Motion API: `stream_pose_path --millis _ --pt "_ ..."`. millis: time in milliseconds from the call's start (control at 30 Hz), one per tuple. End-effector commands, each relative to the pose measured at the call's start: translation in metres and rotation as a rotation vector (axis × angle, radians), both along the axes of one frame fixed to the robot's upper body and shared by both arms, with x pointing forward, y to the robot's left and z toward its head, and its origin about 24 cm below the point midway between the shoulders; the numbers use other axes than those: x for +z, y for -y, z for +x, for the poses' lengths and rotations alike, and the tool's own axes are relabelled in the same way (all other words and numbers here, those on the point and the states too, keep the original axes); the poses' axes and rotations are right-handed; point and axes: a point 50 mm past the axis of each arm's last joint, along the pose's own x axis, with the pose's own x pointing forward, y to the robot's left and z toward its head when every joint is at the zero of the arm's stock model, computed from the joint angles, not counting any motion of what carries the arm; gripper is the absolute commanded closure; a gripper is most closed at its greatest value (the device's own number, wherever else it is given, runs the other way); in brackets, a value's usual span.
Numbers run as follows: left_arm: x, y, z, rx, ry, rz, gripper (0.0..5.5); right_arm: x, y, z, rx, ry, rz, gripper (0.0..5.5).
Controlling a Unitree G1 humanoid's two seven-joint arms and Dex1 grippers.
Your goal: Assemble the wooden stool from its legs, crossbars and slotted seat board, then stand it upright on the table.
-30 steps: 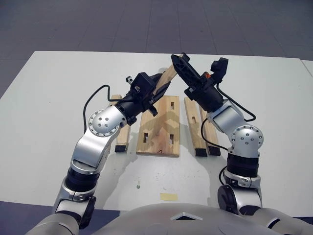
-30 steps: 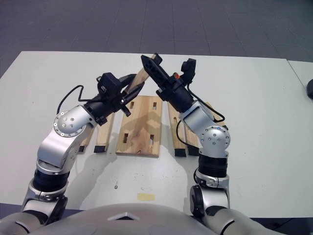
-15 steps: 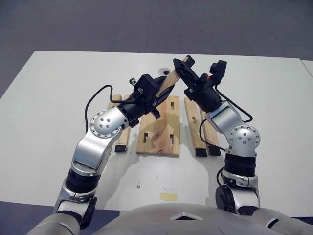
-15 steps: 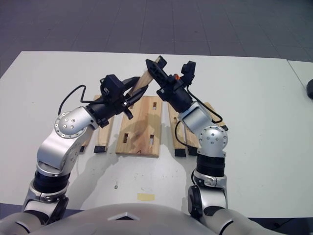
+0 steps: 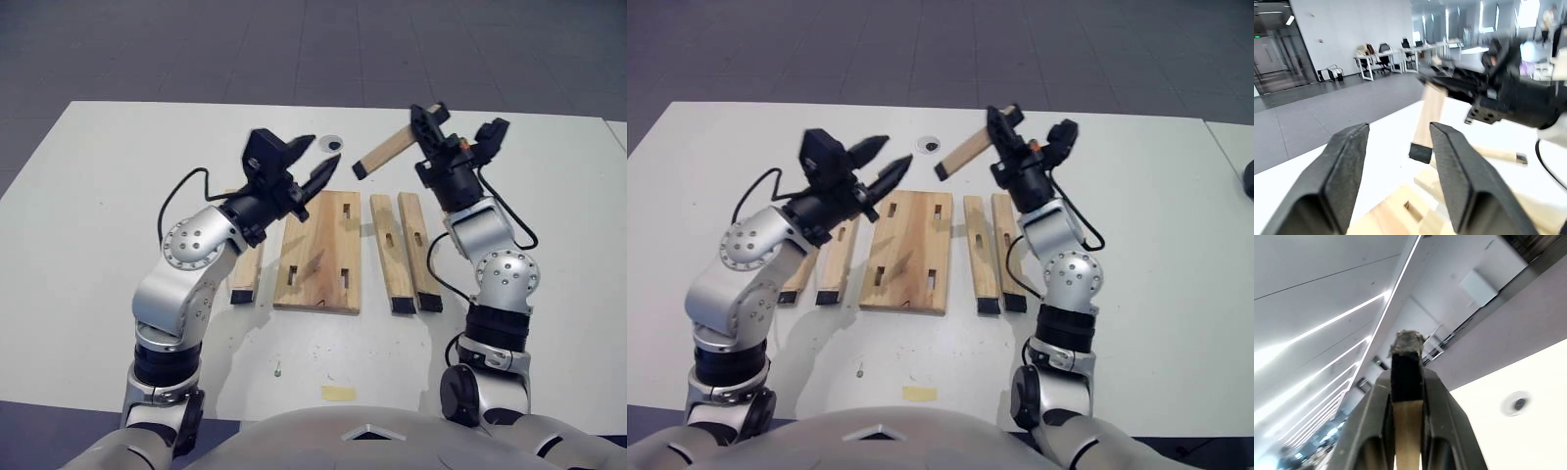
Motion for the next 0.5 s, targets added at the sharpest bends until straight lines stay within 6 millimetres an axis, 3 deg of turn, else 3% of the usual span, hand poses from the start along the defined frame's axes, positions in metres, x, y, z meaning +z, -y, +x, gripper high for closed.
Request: stream_pose_path --millis 33,200,367,500 --pt "0.004 -0.033 0.009 0.203 -0.047 -0.112 2.39 -0.023 0.022 -0.013 -0.101 -0.082 -0.112 5.10" --pt "-0.014 -0.049 0.013 0.367 -0.122 -0.036 1.59 -0.045 0.032 -0.028 -0.174 -0.173 -0.152 5.10" --pt "-0.017 -0.051 0.017 0.393 -0.127 0.004 0.75 -0.060 0.028 -0.047 -0.137 -0.237 -0.201 5.10" --pt "-0.020 -0.047 0.017 0.388 -0.136 0.014 0.11 -0.064 0.025 -0.051 -0.132 -0.256 -0.205 5.10"
